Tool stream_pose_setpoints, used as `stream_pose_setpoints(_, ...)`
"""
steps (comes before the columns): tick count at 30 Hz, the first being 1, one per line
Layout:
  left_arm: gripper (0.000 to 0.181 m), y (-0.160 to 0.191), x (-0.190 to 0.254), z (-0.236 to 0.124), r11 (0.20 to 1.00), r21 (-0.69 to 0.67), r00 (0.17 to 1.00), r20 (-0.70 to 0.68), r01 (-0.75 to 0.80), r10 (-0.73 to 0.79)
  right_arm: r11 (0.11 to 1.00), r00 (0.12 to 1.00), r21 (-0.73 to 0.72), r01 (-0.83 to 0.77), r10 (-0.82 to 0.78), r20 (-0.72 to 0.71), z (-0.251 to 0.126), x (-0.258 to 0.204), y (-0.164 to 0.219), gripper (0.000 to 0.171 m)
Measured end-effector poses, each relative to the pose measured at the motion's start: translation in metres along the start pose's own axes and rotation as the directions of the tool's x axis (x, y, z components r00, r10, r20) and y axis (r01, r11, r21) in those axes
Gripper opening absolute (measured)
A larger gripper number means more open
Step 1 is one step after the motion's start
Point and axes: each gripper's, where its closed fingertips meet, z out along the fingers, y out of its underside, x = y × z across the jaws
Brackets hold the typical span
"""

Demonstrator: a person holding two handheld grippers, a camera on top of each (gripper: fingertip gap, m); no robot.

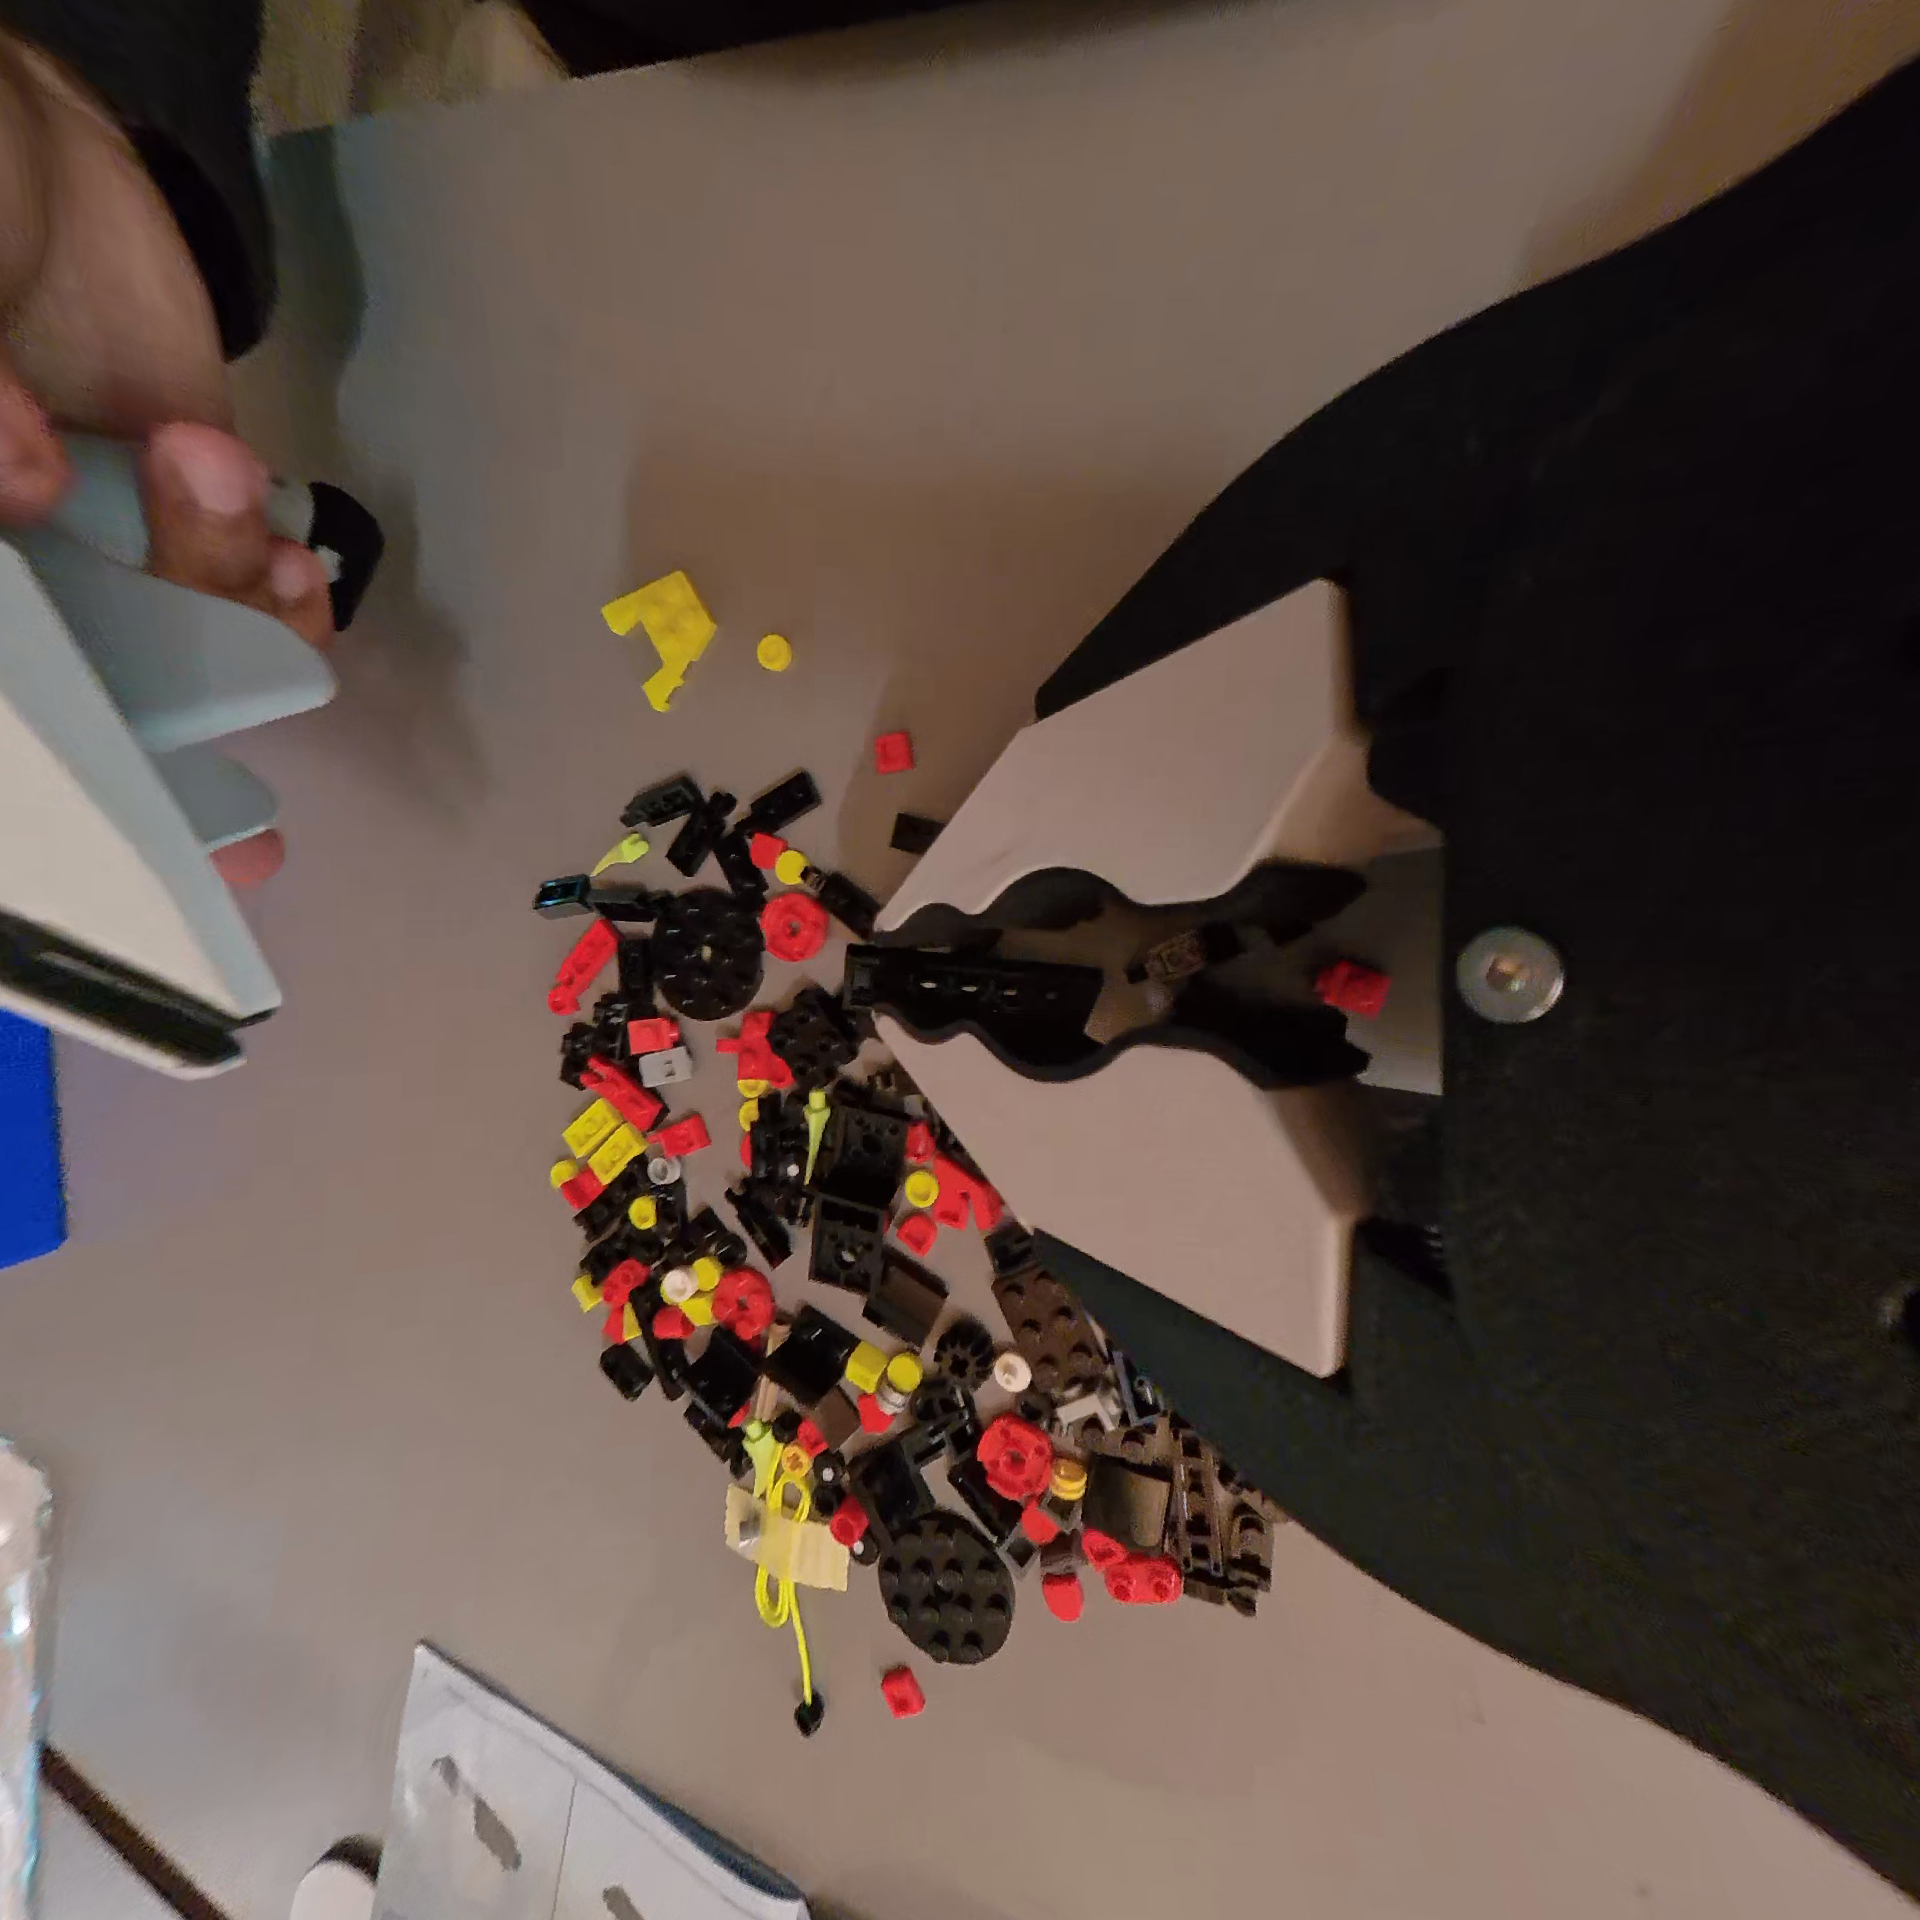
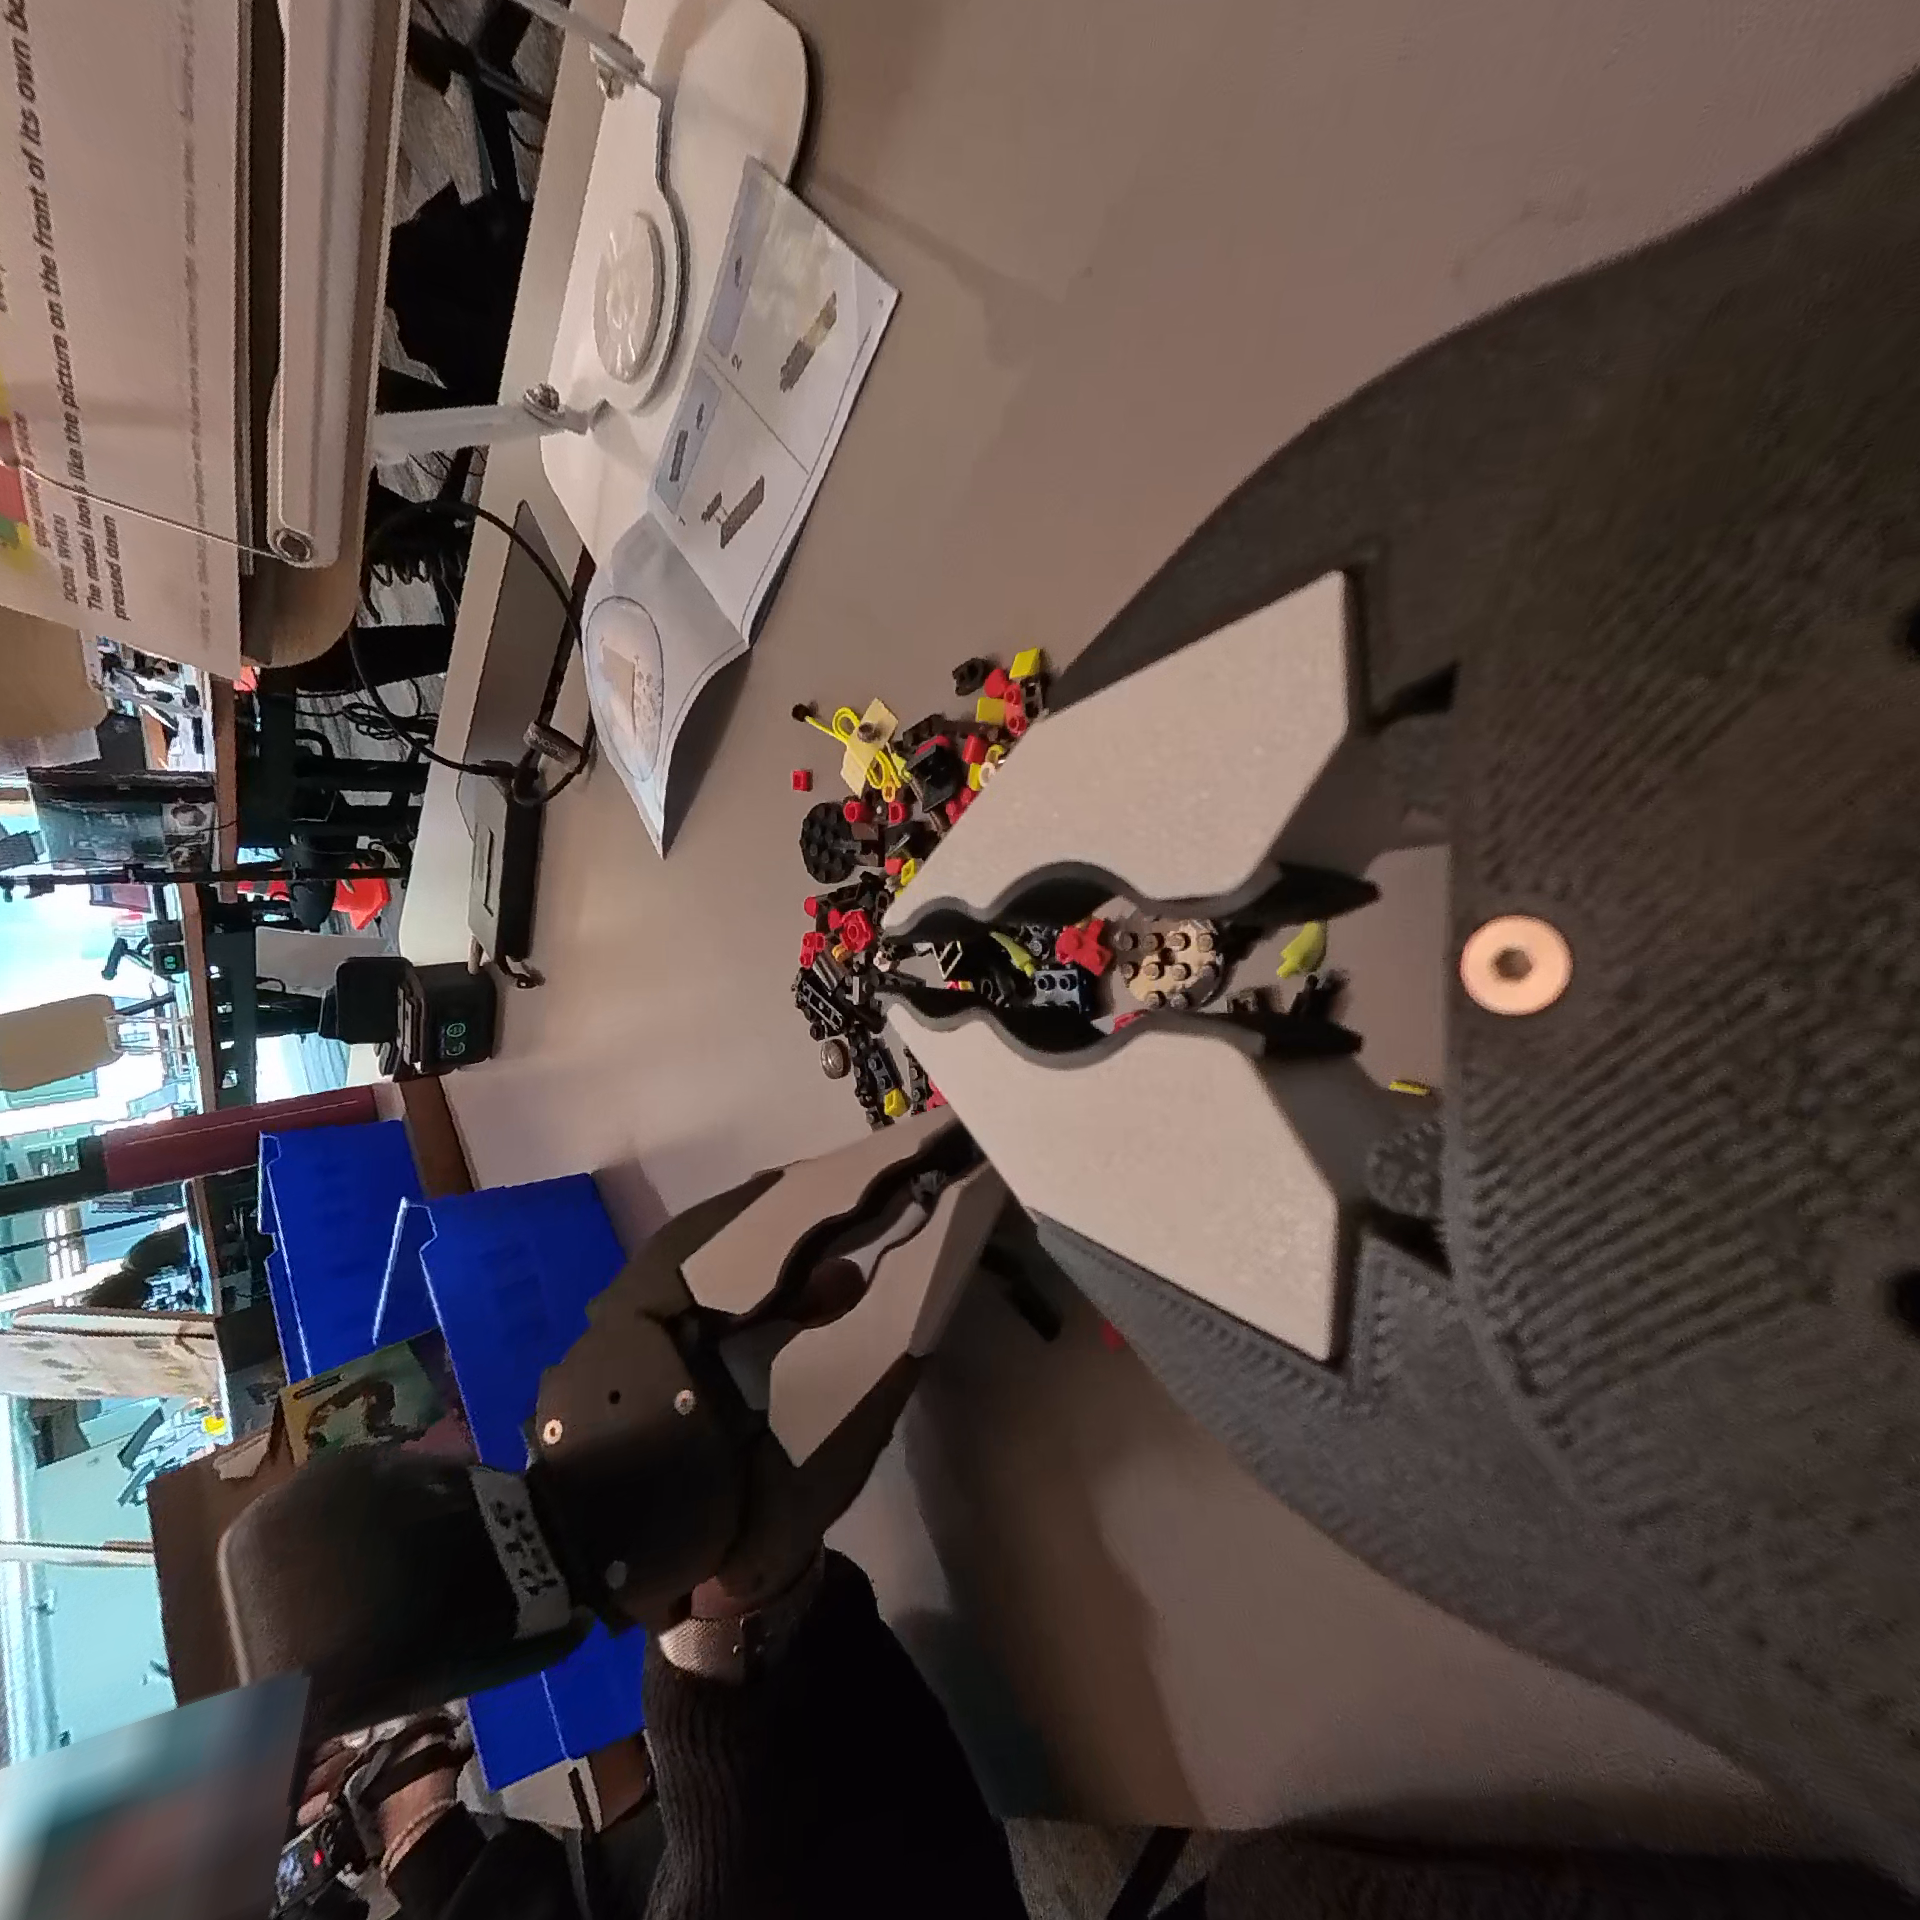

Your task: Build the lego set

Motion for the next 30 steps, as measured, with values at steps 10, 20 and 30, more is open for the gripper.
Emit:
stream_pose_setpoints(10,0.002,-0.058,-0.012,-0.028,0.911,0.341,0.973,-0.072,0.231,-0.219,0.996,0.997,-0.074,0.058,-0.055,0.050,0.007,-0.015,0.014,0.012)
stream_pose_setpoints(20,0.001,-0.111,-0.024,-0.042,0.477,0.542,0.709,-0.385,0.692,-0.591,0.980,0.978,-0.023,0.198,-0.199,-0.069,0.011,-0.024,0.001,0.032)
stream_pose_setpoints(30,0.001,-0.117,-0.006,-0.018,0.389,0.497,0.616,-0.464,0.776,-0.637,0.995,0.992,-0.009,0.096,-0.096,-0.086,0.009,-0.018,-0.002,0.026)
